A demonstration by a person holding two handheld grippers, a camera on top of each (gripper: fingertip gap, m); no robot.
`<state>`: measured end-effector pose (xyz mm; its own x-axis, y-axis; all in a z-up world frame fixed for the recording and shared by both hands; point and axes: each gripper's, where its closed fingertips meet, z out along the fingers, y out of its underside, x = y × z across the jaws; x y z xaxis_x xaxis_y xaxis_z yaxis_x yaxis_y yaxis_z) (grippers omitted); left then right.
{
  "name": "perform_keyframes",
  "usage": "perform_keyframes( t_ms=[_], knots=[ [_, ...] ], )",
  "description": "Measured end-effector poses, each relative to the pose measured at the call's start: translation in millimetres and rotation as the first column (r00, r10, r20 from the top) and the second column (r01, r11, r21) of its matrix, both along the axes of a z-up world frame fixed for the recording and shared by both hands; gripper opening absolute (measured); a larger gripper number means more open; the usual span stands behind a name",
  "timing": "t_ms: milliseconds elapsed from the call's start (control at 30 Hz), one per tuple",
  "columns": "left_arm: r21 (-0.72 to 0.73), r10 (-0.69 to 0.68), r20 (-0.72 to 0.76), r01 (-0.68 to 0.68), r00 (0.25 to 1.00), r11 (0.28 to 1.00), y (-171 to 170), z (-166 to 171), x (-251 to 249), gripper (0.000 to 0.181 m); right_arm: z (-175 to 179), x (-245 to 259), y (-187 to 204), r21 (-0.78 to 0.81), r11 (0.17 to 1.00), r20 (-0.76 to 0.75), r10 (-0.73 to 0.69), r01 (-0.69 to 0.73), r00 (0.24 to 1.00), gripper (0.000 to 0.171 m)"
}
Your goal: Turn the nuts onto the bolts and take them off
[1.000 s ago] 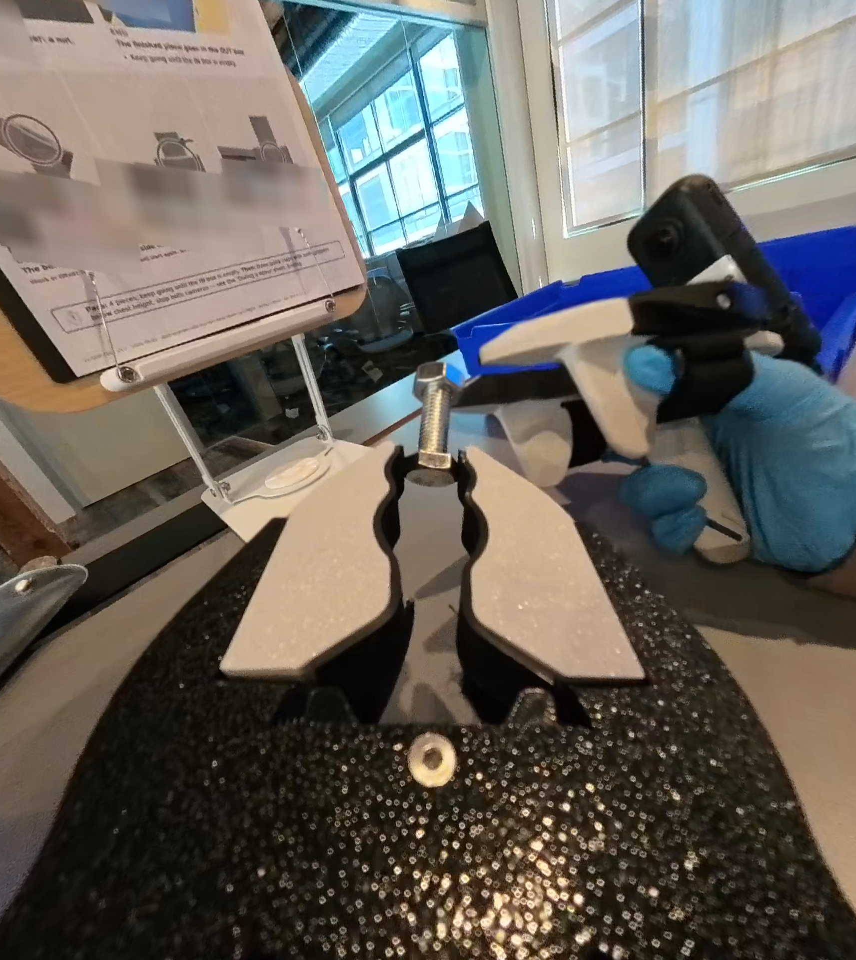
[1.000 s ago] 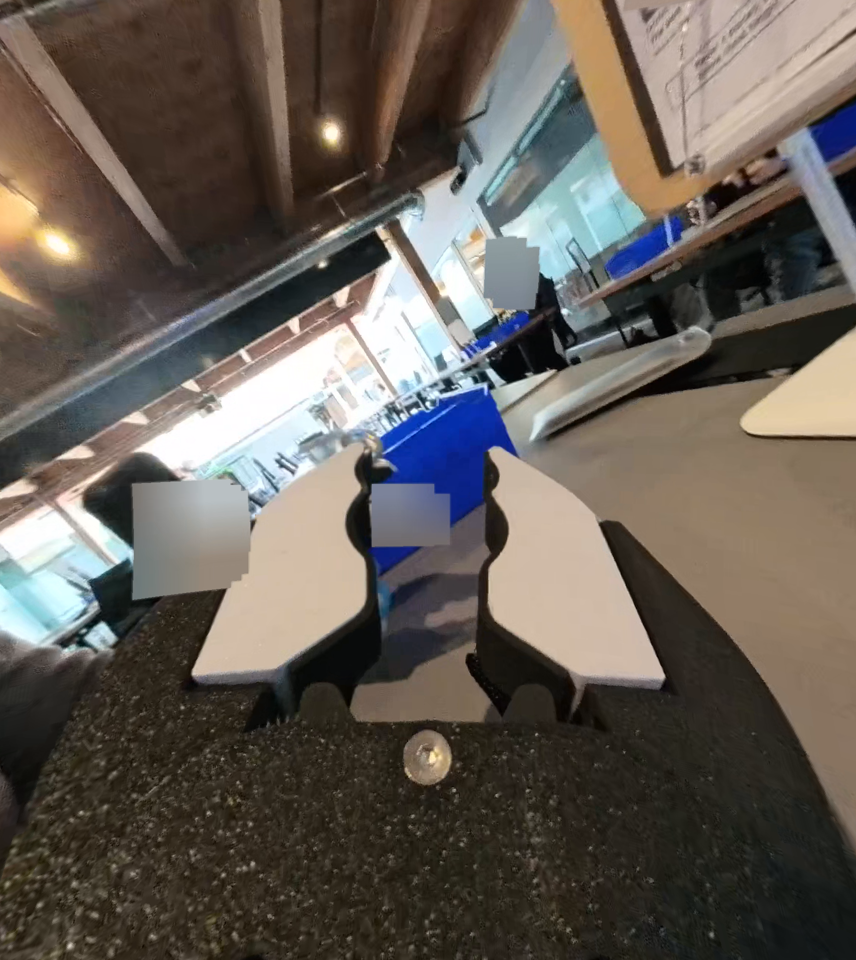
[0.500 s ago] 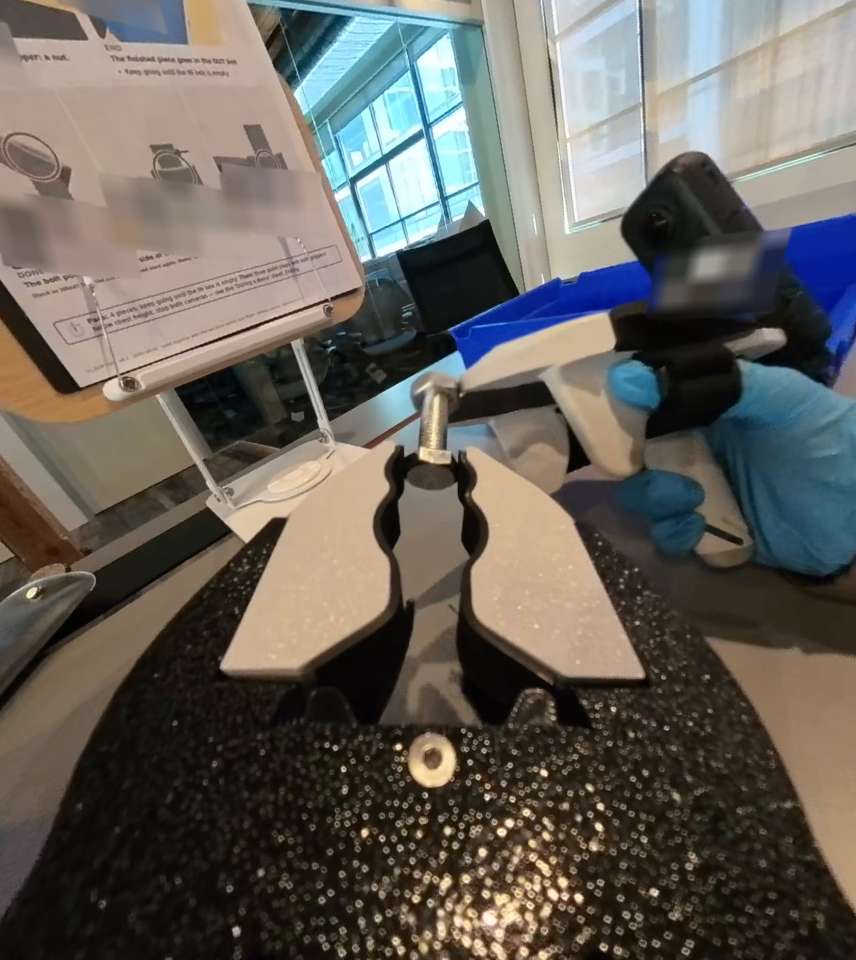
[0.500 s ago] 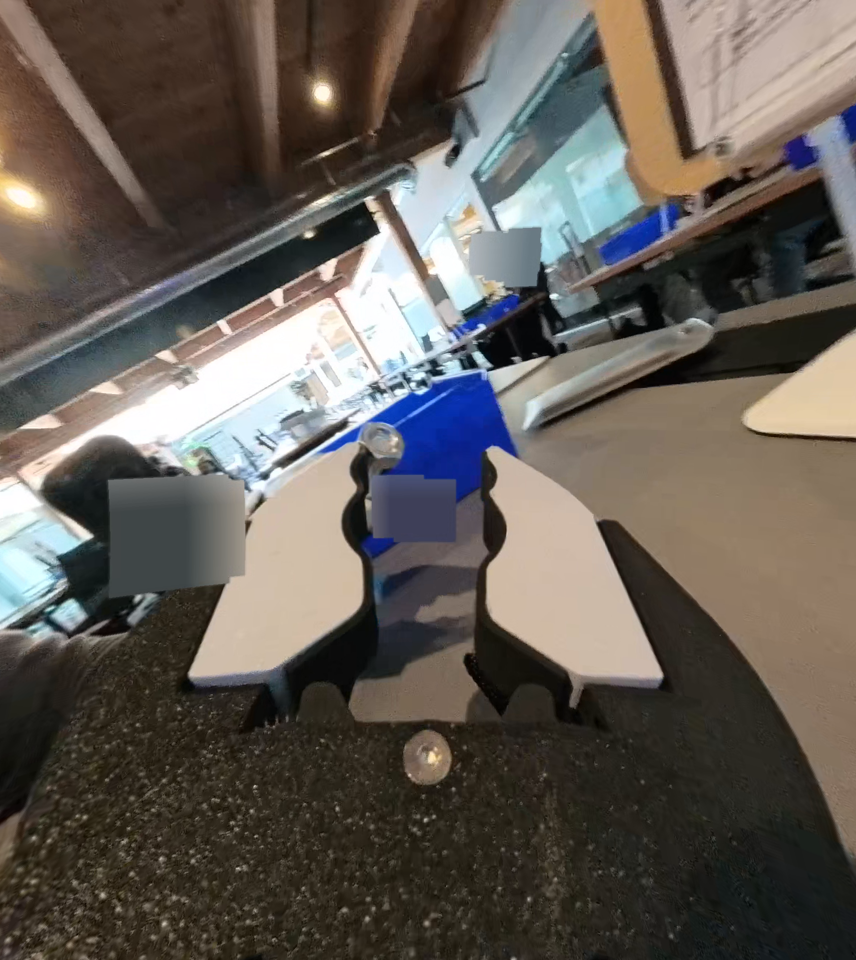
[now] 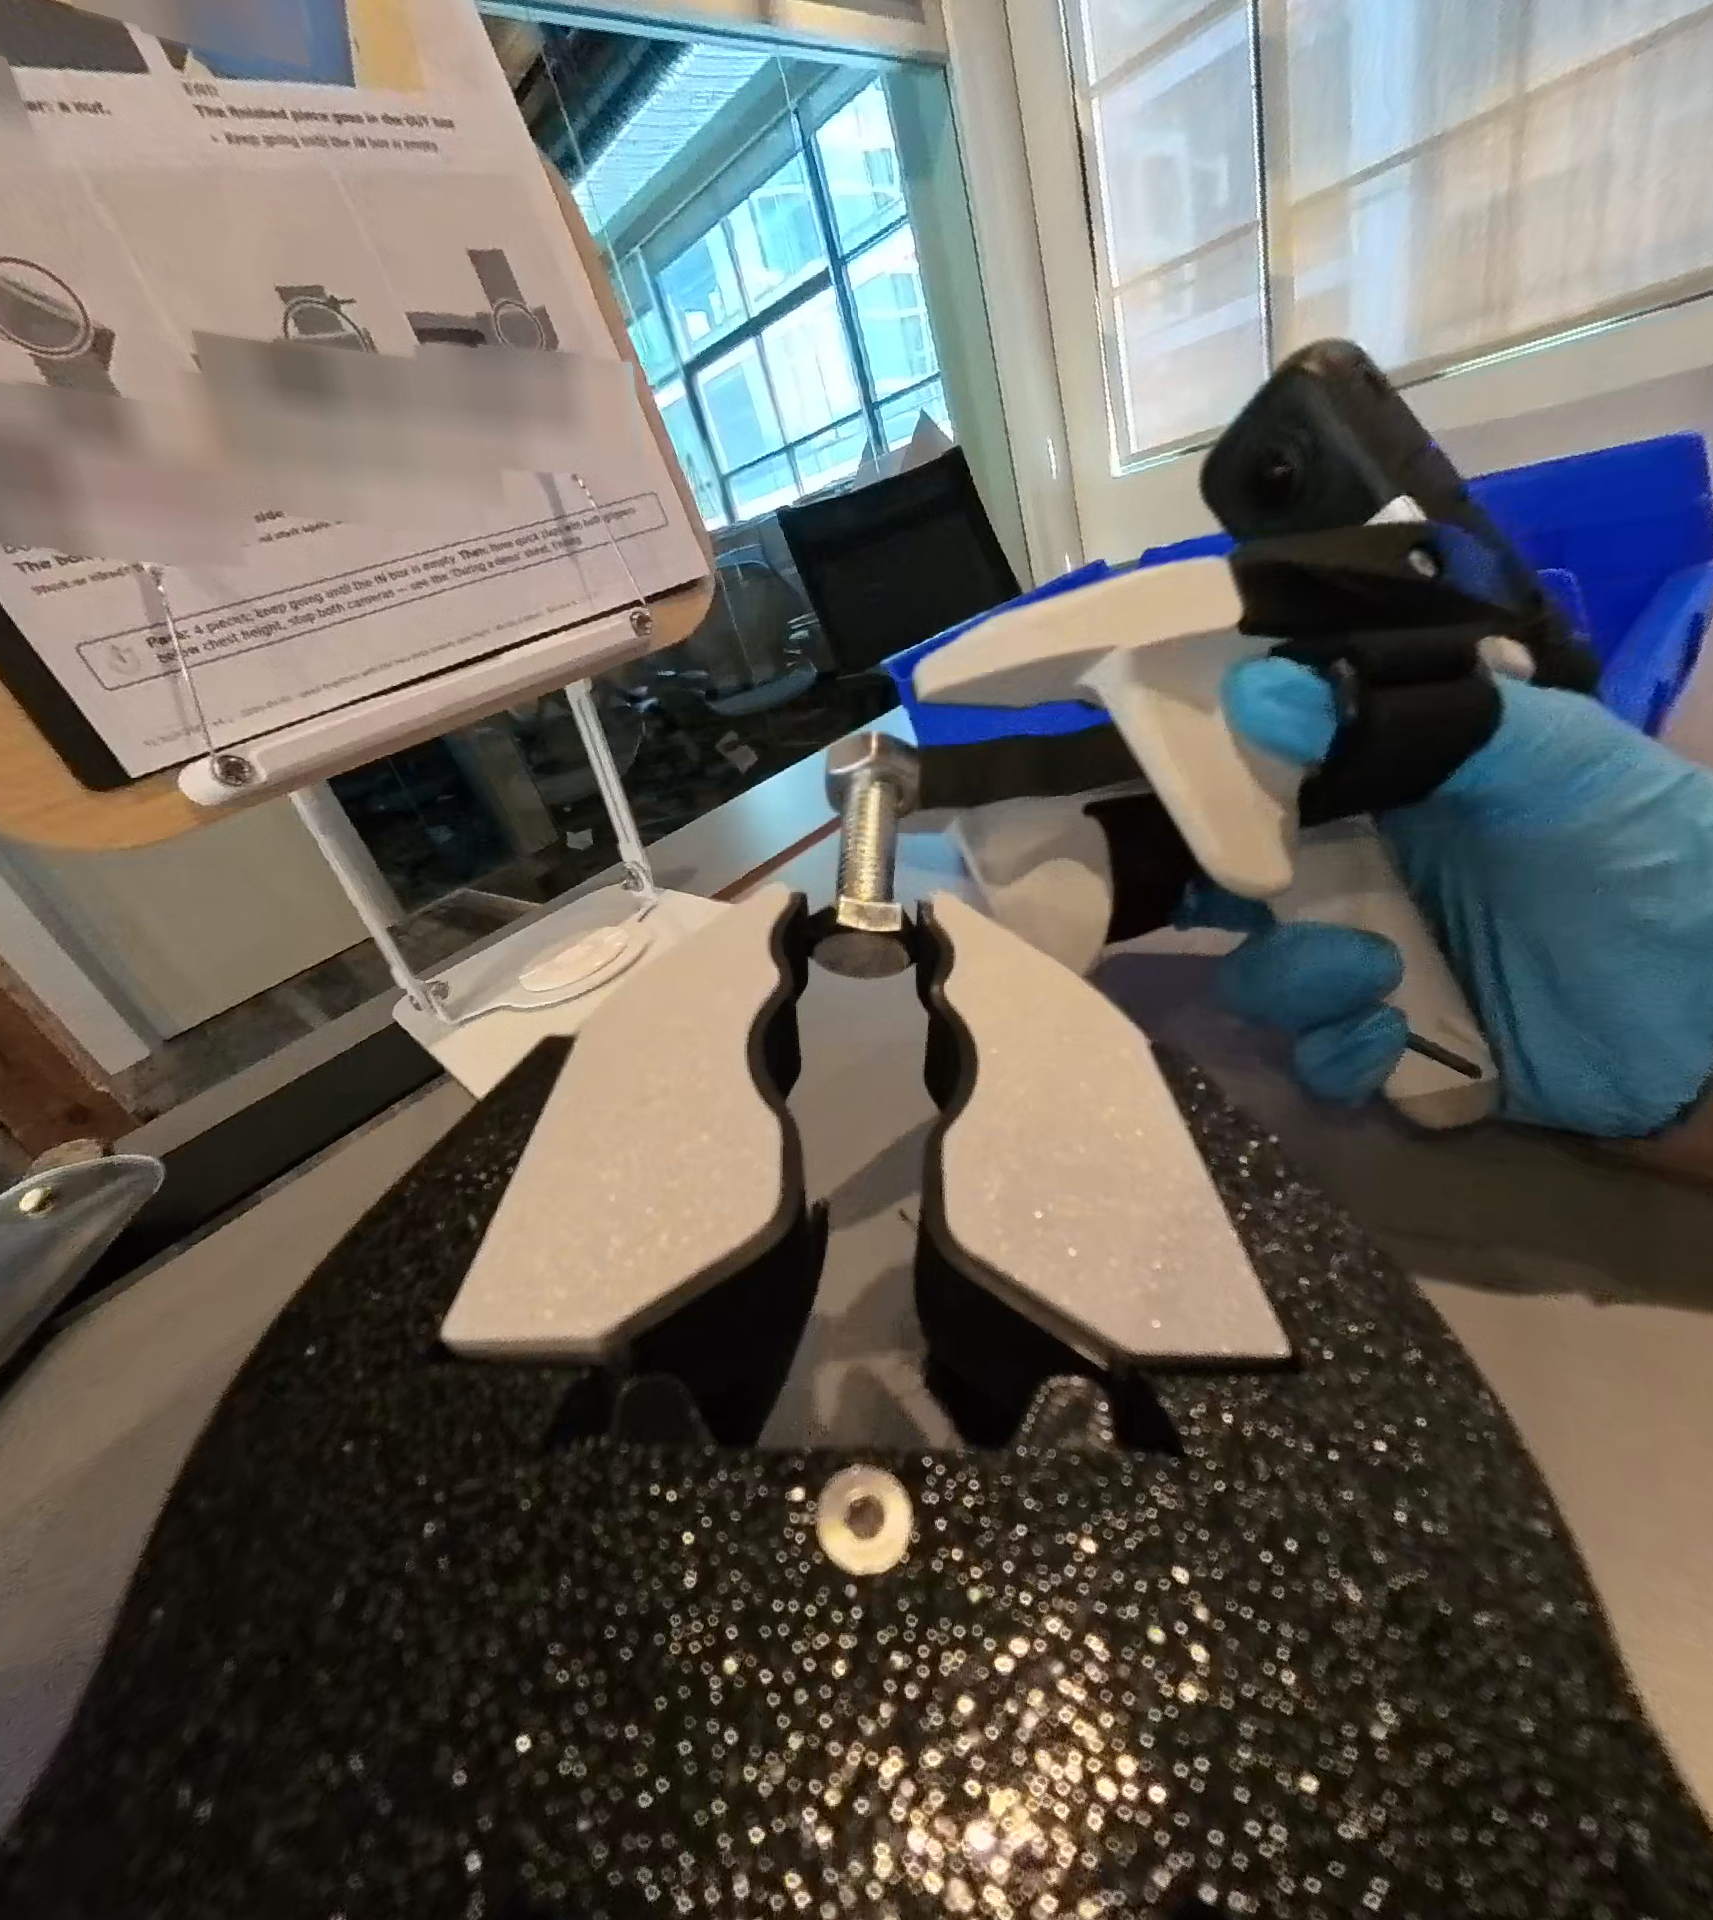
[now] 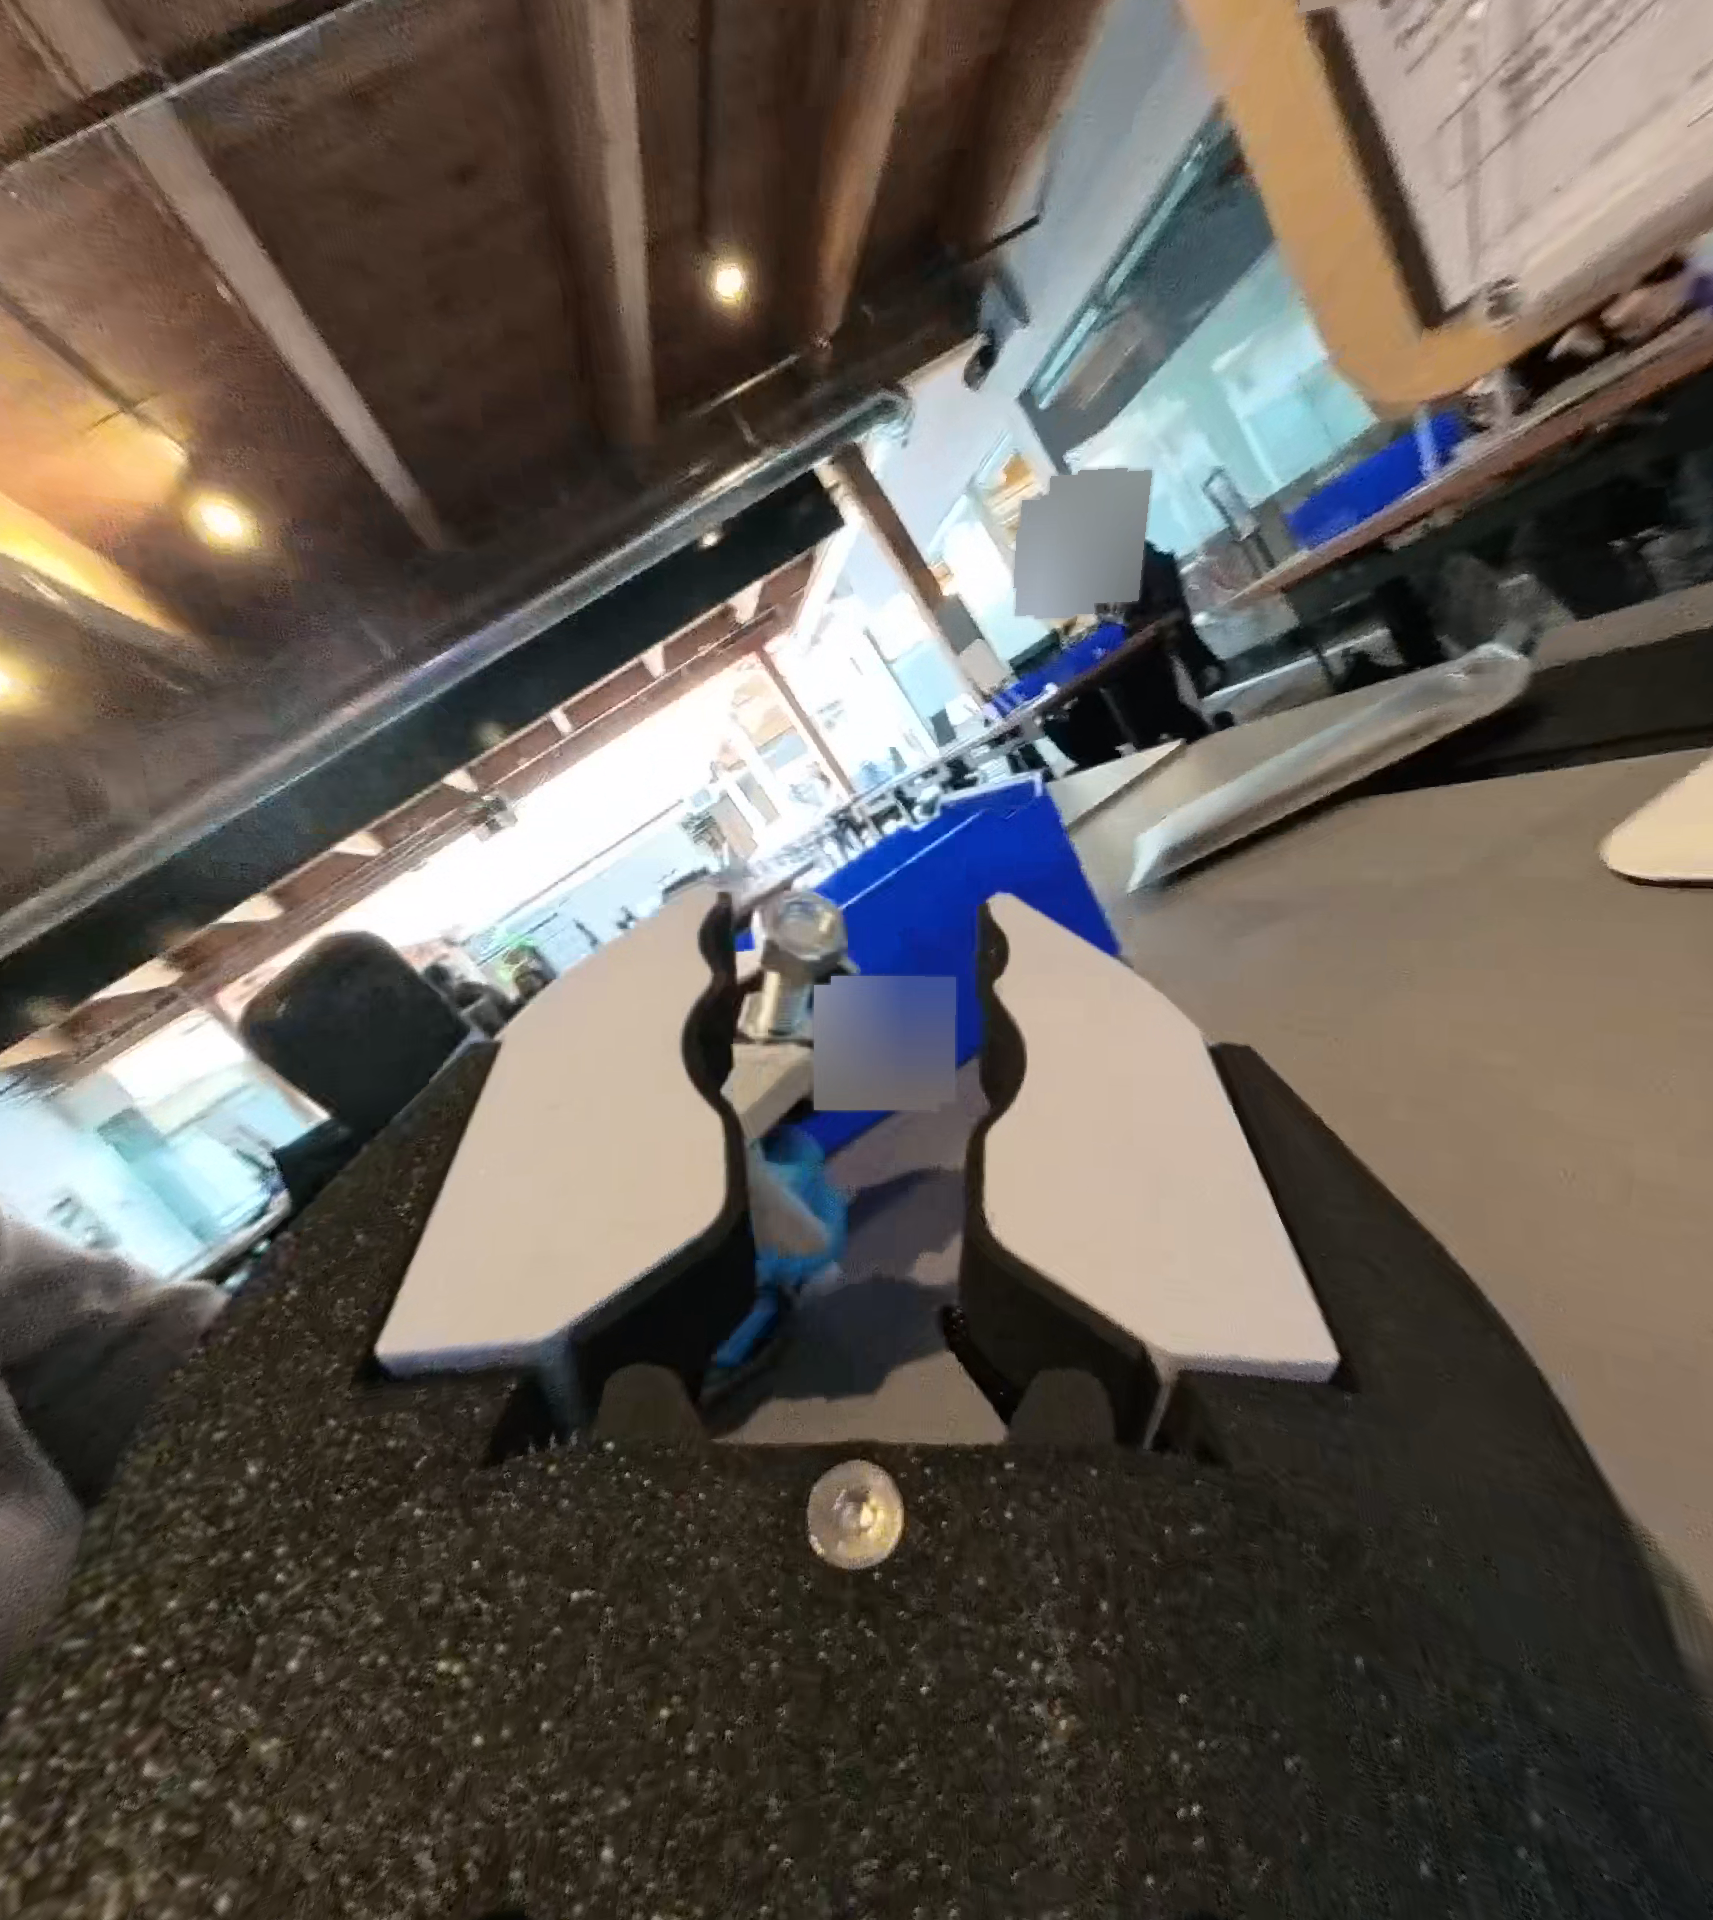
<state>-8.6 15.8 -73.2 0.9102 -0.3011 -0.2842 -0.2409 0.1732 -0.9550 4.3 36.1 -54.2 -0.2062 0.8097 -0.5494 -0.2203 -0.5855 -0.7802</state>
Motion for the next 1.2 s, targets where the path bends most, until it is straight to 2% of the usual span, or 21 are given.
perform_keyframes(
  t_ms=[133, 200, 367, 400, 433, 500, 567, 667, 733, 800, 900, 967, 1033, 1067, 1133, 1200],
  knots=[
    [0.012, 0.011, -0.01, -0.01, 1.0, 1.0, -2, 2, -1, 0.019, -13, -2, 3, 0.04, 0.998, 0.084, -0.042, 0.039, 0.996, 0.038],
    [0.016, 0.005, 0.009, -0.005, 1.0, 1.0, -2, 4, -3, 0.019, -12, 3, 11, 0.008, 0.998, 0.061, -0.062, 0.062, 0.996, 0.035],
    [0.023, -0.005, -0.048, 0.006, 0.999, 1.0, -2, 2, 6, 0.019, 1, -7, -11, -0.061, 0.995, -0.005, 0.08, -0.08, 0.997, 0.046],
    [0.028, -0.008, -0.064, 0.009, 0.998, 1.0, -3, 2, 8, 0.019, 5, -7, -15, -0.09, 0.989, -0.031, 0.115, -0.117, 0.993, 0.042],
    [0.029, -0.013, -0.074, 0.016, 0.997, 0.999, -4, 1, 10, 0.019, 6, -6, -19, -0.101, 0.983, -0.049, 0.151, -0.155, 0.987, 0.024],
    [0.027, -0.05, -0.072, 0.053, 0.996, 0.998, -7, 3, 13, 0.019, 6, -3, -22, -0.089, 0.974, -0.047, 0.203, -0.207, 0.978, 0.018],
    [0.026, -0.152, -0.046, 0.153, 0.987, 0.988, -13, 8, 19, 0.019, 11, 2, -30, 0.005, 0.964, -0.038, 0.267, -0.267, 0.963, 0.018],
    [-0.017, -0.381, 0.006, 0.381, 0.925, 0.924, -31, 13, 31, 0.019, 15, 15, -52, 0.293, 0.891, 0.071, 0.342, -0.348, 0.937, 0.018],
    [-0.061, -0.521, 0.061, 0.524, 0.851, 0.85, -47, 16, 40, 0.019, 19, 24, -70, 0.507, 0.787, 0.106, 0.348, -0.351, 0.932, 0.018],
    [-0.111, -0.634, 0.141, 0.649, 0.76, 0.753, -61, 18, 47, 0.019, 21, 32, -85, 0.699, 0.649, 0.105, 0.321, -0.3, 0.941, 0.017],
    [-0.125, -0.7, 0.249, 0.739, 0.669, 0.662, -70, 20, 49, 0.019, 22, 34, -95, 0.828, 0.52, 0.06, 0.293, -0.212, 0.954, 0.017],
    [-0.094, -0.671, 0.256, 0.709, 0.696, 0.699, -64, 20, 44, 0.019, 26, 29, -89, 0.804, 0.57, 0.025, 0.251, -0.169, 0.968, 0.017],
    [-0.085, -0.601, 0.194, 0.624, 0.775, 0.777, -54, 17, 35, 0.019, 34, 27, -74, 0.706, 0.693, -0.001, 0.203, -0.143, 0.979, 0.035],
    [-0.069, -0.564, 0.152, 0.578, 0.811, 0.813, -50, 17, 31, 0.019, 33, 25, -66, 0.629, 0.757, 0.039, 0.2, -0.179, 0.979, 0.04],
    [-0.041, -0.506, 0.062, 0.509, 0.86, 0.86, -46, 18, 25, 0.019, 24, 24, -59, 0.461, 0.832, 0.161, 0.263, -0.308, 0.951, 0.05],
    [-0.039, -0.446, -0.056, 0.444, 0.893, 0.895, -43, 15, 23, 0.019, 17, 24, -60, 0.321, 0.859, 0.241, 0.332, -0.398, 0.912, 0.05]
  ],
)
